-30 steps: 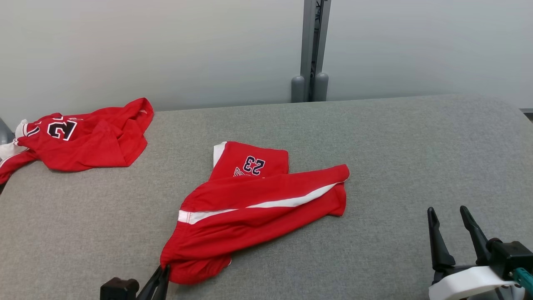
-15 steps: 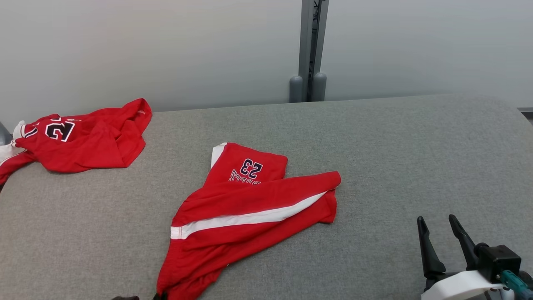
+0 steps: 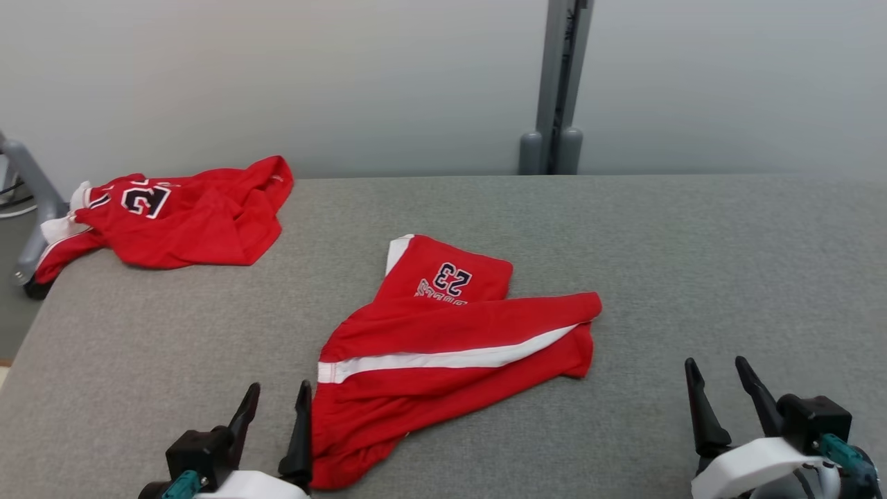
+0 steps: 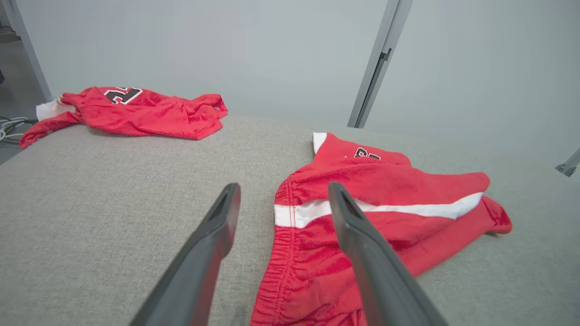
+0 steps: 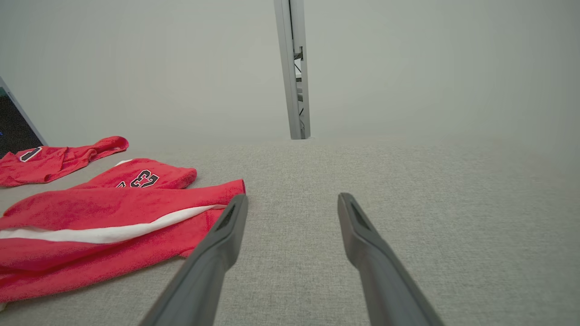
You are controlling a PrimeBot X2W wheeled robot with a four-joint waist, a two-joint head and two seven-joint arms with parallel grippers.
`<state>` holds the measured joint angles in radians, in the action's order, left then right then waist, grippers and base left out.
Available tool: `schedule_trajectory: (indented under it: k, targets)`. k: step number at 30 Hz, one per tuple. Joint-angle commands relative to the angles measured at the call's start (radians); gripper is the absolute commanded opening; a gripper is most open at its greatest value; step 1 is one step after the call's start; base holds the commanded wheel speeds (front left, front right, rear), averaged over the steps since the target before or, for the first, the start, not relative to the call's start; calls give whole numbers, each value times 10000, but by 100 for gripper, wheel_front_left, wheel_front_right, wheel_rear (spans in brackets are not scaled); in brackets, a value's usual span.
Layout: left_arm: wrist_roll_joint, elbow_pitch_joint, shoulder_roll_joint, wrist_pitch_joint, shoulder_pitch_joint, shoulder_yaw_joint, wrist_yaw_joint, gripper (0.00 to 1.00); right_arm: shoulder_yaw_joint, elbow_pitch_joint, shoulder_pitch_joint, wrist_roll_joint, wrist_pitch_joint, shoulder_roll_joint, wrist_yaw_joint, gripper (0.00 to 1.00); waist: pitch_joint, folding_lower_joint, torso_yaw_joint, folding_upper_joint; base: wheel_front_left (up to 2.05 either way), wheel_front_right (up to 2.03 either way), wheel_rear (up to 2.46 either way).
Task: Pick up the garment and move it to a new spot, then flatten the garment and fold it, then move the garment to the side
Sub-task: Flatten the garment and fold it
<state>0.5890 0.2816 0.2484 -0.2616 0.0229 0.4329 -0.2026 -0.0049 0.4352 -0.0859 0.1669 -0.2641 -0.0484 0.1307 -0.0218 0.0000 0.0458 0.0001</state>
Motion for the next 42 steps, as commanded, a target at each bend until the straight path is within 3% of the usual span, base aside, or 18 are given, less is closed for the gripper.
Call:
schedule_trajectory:
  k: [1,12,19,21,22,23,24,25,33,42]
  targets:
    - [-186,-182,-63,-45,-107,-113,76,100,62,219,-230,106,3,-43,2,100,18,0,263,-1,0,0,0]
    - [-1011,-1291,-1037,-45,-213,-269,488,100,709,3722,-2244,411,138,-51,2,100,347,0,1893,-1,0,0,0]
    - [-1330,-1369,-1122,-27,-250,-409,567,100,142,5834,-3009,-91,85,-54,2,100,511,0,2610,-1,0,0,0]
    - [-1362,-1356,-1145,-27,-298,-457,595,100,-1,6182,-3152,-177,49,-50,2,77,511,0,2716,-1,0,0,0]
    - [-1424,-1342,-1158,-27,-343,-517,598,100,-103,6387,-3220,-264,17,-56,0,40,490,0,2753,-1,0,0,0]
    - [-1449,-1335,-1157,-27,-355,-548,611,100,-194,6444,-3225,-322,-5,-63,2,30,469,0,2755,-1,0,0,0]
    - [-1456,-1333,-1161,-27,-358,-581,620,100,-290,6453,-3229,-404,-26,-66,2,11,444,0,2746,-1,0,0,0]
    - [-1463,-1336,-1164,-27,-381,-614,623,100,-387,6348,-3230,-459,-38,-60,2,0,419,0,2726,-1,0,0,0]
    - [-1575,-1321,-1215,-27,-581,-696,687,100,-493,4249,-2434,-474,-21,-57,2,0,228,0,2275,-1,0,0,0]
    - [-1657,-1223,-1286,-27,-774,-744,778,100,-408,1309,-232,-1018,-20,-56,2,0,40,0,1572,-1,0,0,0]
